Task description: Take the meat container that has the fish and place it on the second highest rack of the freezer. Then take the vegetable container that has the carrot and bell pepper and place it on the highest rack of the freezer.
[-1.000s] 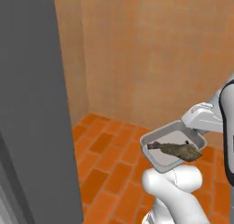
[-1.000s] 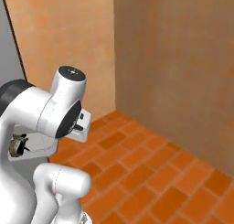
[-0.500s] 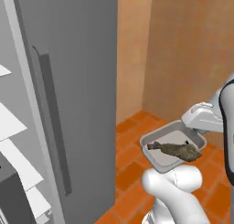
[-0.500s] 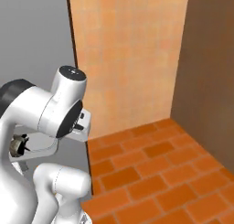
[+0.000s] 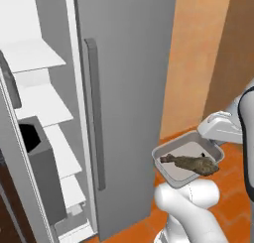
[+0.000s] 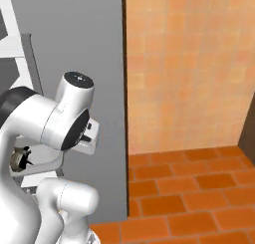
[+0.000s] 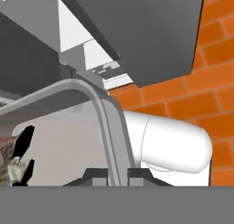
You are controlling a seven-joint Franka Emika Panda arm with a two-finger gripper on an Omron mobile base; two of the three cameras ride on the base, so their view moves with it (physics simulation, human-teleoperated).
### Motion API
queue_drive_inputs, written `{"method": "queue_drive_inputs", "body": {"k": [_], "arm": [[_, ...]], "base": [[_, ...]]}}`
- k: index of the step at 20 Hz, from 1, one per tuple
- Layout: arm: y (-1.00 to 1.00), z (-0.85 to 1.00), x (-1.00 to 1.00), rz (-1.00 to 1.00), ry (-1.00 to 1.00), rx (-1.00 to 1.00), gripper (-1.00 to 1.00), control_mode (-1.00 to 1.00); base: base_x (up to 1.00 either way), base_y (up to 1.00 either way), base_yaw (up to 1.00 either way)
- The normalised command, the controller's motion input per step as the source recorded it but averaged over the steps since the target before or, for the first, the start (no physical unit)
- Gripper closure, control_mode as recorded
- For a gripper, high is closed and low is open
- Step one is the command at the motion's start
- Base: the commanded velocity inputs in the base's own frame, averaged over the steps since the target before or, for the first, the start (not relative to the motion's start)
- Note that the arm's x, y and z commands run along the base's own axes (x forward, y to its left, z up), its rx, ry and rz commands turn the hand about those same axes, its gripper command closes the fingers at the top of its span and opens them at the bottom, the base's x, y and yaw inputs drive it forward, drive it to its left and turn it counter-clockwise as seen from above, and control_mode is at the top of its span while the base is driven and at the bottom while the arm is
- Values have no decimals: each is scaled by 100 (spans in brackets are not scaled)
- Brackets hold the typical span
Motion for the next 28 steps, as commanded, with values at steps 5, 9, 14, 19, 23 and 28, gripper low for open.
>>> {"method": "queue_drive_inputs", "body": {"k": [5,9,14,19,23,28], "arm": [[0,0,0,0,0,0,100,100],[0,0,0,0,0,0,100,100],[0,0,0,0,0,0,100,100],[0,0,0,0,0,0,100,100],[0,0,0,0,0,0,100,100],[0,0,0,0,0,0,100,100]], "base": [[6,0,48],[11,8,45],[29,4,11],[58,4,0],[34,19,0],[1,42,0]]}}
